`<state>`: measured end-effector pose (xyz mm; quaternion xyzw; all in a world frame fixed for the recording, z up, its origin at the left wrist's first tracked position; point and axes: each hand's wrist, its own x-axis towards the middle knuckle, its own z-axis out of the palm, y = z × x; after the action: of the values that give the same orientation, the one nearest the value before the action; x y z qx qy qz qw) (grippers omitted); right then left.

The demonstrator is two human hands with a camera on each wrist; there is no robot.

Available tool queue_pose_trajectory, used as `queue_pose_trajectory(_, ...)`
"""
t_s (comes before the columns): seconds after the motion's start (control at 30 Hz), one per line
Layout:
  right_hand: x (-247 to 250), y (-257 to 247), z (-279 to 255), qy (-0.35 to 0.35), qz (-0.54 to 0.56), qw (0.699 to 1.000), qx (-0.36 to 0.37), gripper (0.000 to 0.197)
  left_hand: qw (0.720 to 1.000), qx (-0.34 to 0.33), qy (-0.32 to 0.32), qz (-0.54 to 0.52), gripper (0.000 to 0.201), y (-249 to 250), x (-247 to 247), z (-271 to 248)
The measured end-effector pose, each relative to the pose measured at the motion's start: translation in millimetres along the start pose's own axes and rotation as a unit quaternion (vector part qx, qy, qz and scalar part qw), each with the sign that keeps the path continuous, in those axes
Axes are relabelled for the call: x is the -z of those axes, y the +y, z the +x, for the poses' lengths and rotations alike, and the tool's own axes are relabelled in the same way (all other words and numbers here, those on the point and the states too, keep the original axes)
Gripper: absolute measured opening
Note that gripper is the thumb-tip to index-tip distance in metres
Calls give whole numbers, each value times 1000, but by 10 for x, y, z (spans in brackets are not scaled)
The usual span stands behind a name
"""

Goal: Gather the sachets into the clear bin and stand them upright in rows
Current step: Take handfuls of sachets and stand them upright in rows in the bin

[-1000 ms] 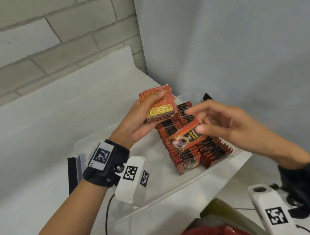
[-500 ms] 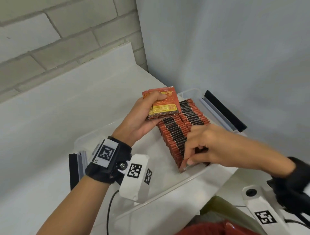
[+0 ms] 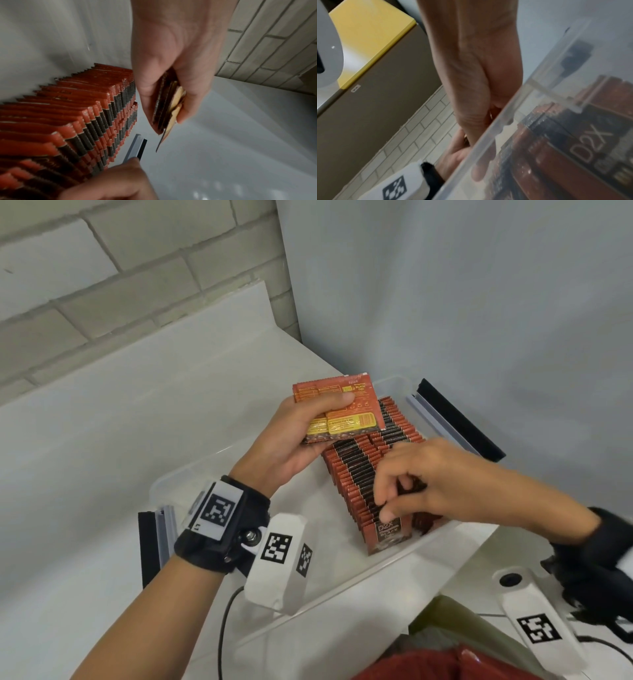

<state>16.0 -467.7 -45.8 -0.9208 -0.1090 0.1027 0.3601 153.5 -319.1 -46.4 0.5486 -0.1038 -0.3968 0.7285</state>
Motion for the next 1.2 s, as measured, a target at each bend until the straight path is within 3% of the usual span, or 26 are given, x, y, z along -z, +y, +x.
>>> queue_pose_trajectory(0.07,71,-6,-25,60,56,996,-18,10,1000,-8,-11,3,31,-3,-11,-8)
queue_pose_trajectory(0.2,124,49,-4,197,185,959,-81,26,999,-25,-27,5,27,-16,-31,-18)
queue_pose_trajectory(0.3,114,98,24,226,252,933,-121,41,999,-27,-45,10,28,-29,-46,-27)
queue_pose_trajectory(0.5,100,61,21,273,350,893,-72,11,998,-21,-59,5,31,-62,-86,-41)
queue_pose_trajectory(0.63,166,32,10,347,352,868,-46,9,996,28,-84,0,62,-40,-128,-68)
queue_pose_trajectory(0.7,186,6,0,370,332,867,-27,8,995,42,-92,2,69,-46,-136,-65)
queue_pose_trajectory(0.9,153,-17,18,364,251,897,16,9,990,59,-126,25,21,-72,-134,-91)
queue_pose_trajectory(1.1,116,41,24,345,225,911,7,13,993,30,-108,39,26,-79,-96,-71)
queue_pose_trajectory(1.2,108,48,25,358,291,887,-15,16,995,5,-99,16,28,-71,-120,-74)
